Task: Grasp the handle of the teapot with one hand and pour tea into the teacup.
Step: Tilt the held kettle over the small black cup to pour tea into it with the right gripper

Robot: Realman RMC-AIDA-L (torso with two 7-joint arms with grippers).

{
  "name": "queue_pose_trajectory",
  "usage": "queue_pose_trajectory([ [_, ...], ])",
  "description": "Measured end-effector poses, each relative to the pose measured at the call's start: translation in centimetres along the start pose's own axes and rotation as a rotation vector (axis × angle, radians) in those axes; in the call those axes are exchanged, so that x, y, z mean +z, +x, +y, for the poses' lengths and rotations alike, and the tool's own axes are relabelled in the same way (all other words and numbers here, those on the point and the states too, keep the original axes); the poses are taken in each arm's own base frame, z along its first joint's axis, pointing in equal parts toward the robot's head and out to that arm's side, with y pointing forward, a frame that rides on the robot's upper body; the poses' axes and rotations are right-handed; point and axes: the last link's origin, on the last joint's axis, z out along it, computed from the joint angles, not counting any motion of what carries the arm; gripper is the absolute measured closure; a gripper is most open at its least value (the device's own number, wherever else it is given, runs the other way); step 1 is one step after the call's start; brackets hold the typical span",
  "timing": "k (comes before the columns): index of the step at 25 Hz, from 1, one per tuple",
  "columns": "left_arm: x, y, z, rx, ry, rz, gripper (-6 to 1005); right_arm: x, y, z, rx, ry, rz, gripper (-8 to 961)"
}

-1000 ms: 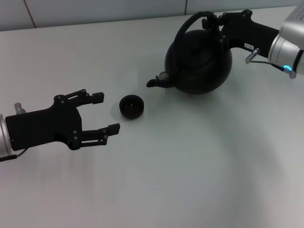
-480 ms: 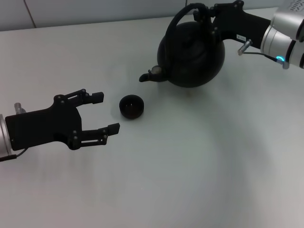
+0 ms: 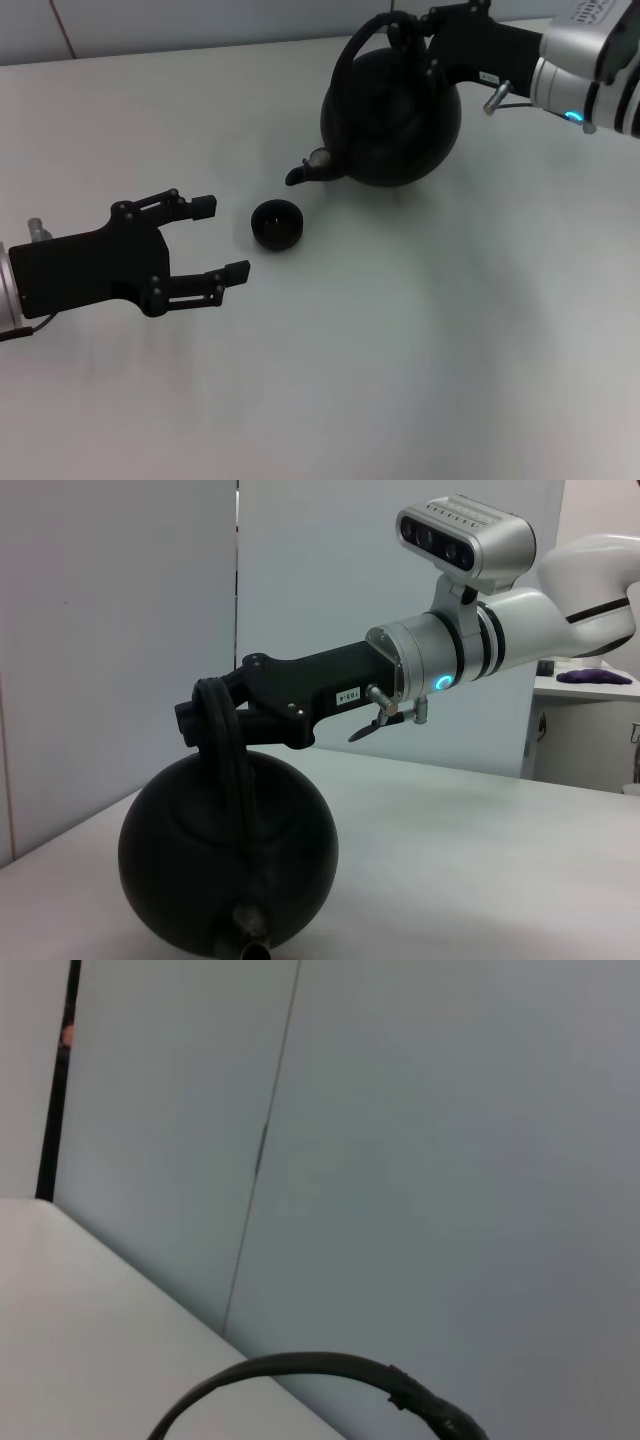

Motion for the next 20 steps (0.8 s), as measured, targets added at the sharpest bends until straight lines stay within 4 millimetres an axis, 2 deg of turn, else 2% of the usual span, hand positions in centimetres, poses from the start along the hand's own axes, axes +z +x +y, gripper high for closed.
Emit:
queue_pose_trajectory([
  [20, 0.1, 0.1, -0.1, 0.003, -0.002, 0.000, 136, 1.4, -1.4, 0.4, -0.074, -0.040, 0.003, 851],
])
